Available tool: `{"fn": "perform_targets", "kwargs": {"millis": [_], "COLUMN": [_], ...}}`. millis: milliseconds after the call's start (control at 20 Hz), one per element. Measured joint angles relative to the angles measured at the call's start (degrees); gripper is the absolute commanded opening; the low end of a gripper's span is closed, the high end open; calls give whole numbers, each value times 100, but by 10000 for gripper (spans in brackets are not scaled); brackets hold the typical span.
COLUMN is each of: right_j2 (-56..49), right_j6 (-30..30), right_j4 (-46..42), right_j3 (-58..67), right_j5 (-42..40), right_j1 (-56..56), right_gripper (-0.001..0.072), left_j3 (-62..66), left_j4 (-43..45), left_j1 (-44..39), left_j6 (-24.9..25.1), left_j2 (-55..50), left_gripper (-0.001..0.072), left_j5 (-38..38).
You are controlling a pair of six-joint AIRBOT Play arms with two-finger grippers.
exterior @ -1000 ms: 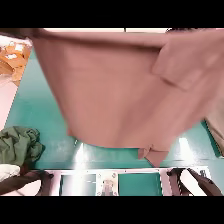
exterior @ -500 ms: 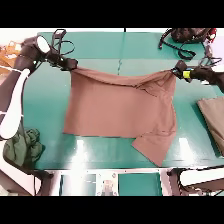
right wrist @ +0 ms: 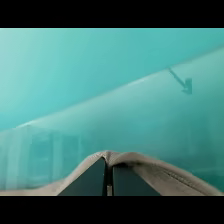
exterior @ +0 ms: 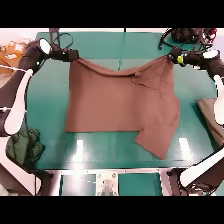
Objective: Fold the shirts.
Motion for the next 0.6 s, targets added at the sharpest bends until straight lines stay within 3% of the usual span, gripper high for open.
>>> {"fn": "perform_targets", "kwargs": {"millis": [300, 600], "right_j2": [-118, -144], "right_j6": [13, 350], "right_j4": [-201, -1631], "right_j3": [337, 26], "right_j5": [83, 811], "right_j1": [-35, -68], "right_gripper": [14, 14], "left_j3": [256, 153], "left_j4": [-103, -146], "left_j1": [389, 420], "left_j6": [-168, 13], "left_j2": [-79, -516], "left_gripper": [26, 25], "left_j5": [-549, -1563]}}
